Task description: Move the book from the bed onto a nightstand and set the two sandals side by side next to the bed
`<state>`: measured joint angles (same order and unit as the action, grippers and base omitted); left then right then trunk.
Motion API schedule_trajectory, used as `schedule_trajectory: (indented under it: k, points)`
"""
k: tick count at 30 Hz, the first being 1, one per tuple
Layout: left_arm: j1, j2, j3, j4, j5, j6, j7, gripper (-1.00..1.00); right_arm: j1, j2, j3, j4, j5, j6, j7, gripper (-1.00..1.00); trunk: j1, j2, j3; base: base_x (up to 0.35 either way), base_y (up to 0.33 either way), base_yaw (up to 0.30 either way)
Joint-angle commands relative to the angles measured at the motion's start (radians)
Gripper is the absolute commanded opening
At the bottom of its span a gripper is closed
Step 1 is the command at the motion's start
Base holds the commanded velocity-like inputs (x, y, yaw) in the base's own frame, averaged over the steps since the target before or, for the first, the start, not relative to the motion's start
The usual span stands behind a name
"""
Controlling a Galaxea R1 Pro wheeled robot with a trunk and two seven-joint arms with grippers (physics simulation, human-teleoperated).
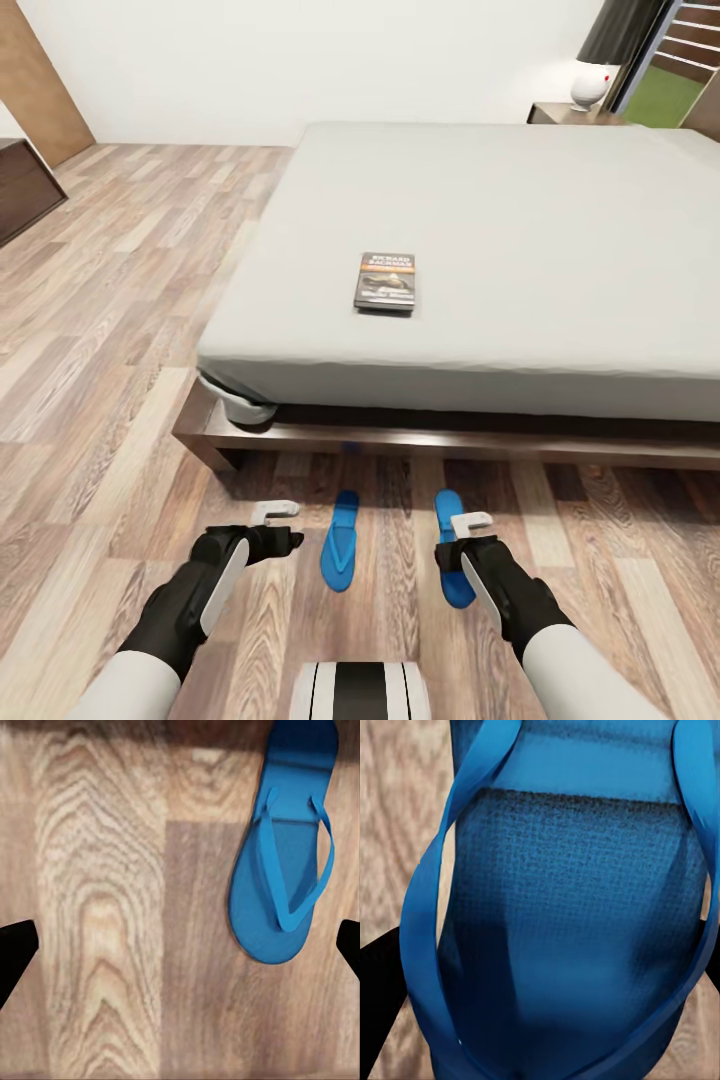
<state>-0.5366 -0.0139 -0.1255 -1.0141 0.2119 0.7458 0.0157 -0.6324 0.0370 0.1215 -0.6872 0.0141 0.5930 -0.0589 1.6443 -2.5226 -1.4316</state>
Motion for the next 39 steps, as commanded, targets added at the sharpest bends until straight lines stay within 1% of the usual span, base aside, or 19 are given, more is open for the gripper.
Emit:
schedule_trajectory:
  k: [1,5,12,17,23,39]
  points:
    - [0.000,0.000,0.000,-0.001,0.004,0.004,0.002,1.00,0.000,0.000,0.003,-0.002,0.001,0.006,-0.004,-1.00,0.000,0.000,-0.001,-0.009,0.114,0.000]
    - [0.000,0.000,0.000,-0.001,0.004,0.005,0.001,1.00,0.000,0.000,0.003,-0.002,0.001,0.006,-0.004,-1.00,0.000,0.000,-0.001,-0.004,0.140,0.000]
    - [0.000,0.000,0.000,-0.001,0.004,0.005,0.000,1.00,0.000,-0.001,0.003,-0.002,0.001,0.005,-0.004,-1.00,0.000,0.000,-0.001,0.016,0.271,0.000]
    - [0.000,0.000,0.000,-0.001,0.004,0.004,0.000,1.00,0.000,0.000,0.004,-0.002,0.001,0.005,-0.004,-1.00,0.000,0.000,-0.001,0.011,0.147,0.000]
    - [0.000,0.000,0.000,0.000,0.004,0.004,-0.001,1.00,0.000,-0.001,0.003,-0.002,0.001,0.005,-0.004,-1.00,0.000,0.000,-0.001,0.122,0.211,0.000]
    - [0.000,0.000,-0.002,0.000,0.004,0.009,-0.001,1.00,0.000,-0.004,0.002,0.000,0.000,0.003,-0.003,-1.00,0.000,0.000,-0.001,0.023,0.022,0.000]
